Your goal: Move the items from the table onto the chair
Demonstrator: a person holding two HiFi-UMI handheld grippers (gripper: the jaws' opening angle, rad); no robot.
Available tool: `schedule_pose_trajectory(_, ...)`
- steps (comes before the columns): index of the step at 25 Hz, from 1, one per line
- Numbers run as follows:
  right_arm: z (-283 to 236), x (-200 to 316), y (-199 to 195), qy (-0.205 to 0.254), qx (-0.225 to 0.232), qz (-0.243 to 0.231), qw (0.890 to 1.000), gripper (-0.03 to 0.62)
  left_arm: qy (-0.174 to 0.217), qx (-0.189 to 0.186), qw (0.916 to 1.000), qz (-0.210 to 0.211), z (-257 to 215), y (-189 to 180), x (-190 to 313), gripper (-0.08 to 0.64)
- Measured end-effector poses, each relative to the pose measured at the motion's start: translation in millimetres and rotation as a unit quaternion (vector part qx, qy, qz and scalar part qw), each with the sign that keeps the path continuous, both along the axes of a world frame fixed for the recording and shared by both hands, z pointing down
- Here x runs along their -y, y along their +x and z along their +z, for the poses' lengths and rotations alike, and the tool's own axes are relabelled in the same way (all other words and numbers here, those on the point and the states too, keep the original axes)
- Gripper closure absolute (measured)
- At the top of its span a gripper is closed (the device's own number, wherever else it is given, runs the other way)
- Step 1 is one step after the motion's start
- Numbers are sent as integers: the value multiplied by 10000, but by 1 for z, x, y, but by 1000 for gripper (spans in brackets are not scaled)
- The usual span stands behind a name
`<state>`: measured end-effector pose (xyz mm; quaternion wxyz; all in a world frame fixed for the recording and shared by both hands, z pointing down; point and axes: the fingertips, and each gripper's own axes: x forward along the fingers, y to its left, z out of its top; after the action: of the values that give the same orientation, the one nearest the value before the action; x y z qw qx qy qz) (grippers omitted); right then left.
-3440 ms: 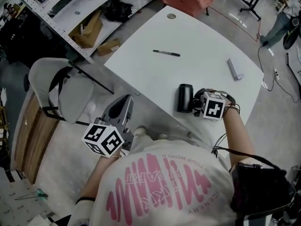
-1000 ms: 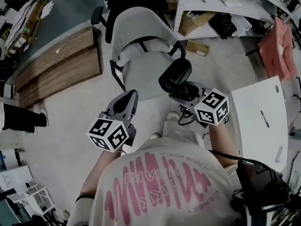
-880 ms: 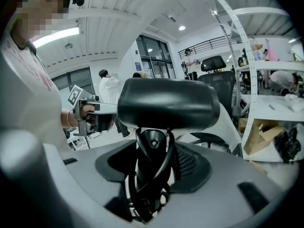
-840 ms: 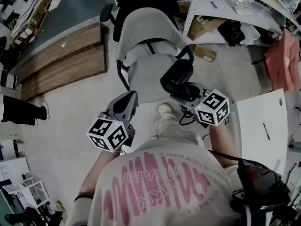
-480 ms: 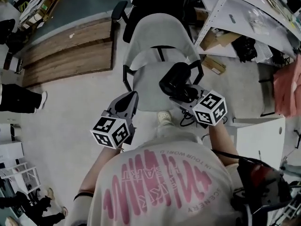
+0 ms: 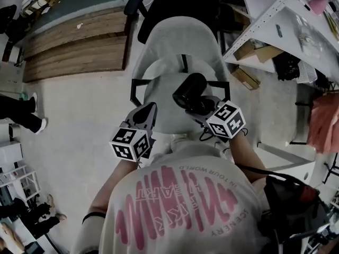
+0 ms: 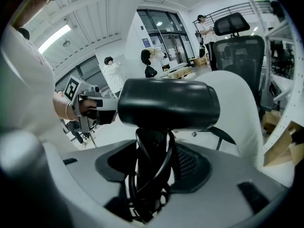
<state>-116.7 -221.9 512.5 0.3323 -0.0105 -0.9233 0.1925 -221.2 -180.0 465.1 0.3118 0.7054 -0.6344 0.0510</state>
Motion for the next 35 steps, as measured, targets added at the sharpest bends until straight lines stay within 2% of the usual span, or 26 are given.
schedule_pose_trajectory(5,38,20,-3,-218,-251,-345,9989,371,-291,144,9994,120,29,14,32,551)
schedule_pose_trajectory(8,67,29,-9,-338,-369,-354,9981,370,-478,196,9983,260,52,16,47,551)
schedule_pose_trajectory(12,101,29,-18,-643,-486,-166,9966,370,-757,86,9968,250,87,14,56,551)
schedule_pose_trajectory(21,175,34,-34,-909,-963,19,9912,370,-1405,-158,9899,98,167,-2,63,551)
schedule_pose_trajectory(24,197,32,-37,-1003,-1065,186,9891,370,-1607,-154,9867,187,190,-4,58,551)
schedule_pose_trajectory(29,225,24,-37,-1021,-1415,593,9829,370,-1776,1,9841,72,215,-19,50,551)
schedule_pose_trajectory(32,239,15,-33,-1045,-1676,732,9776,370,-1850,-247,9824,-53,222,-18,47,551)
schedule_pose_trajectory(35,250,6,-27,-1016,-1932,792,9727,370,-1893,-421,9810,106,226,-5,42,551)
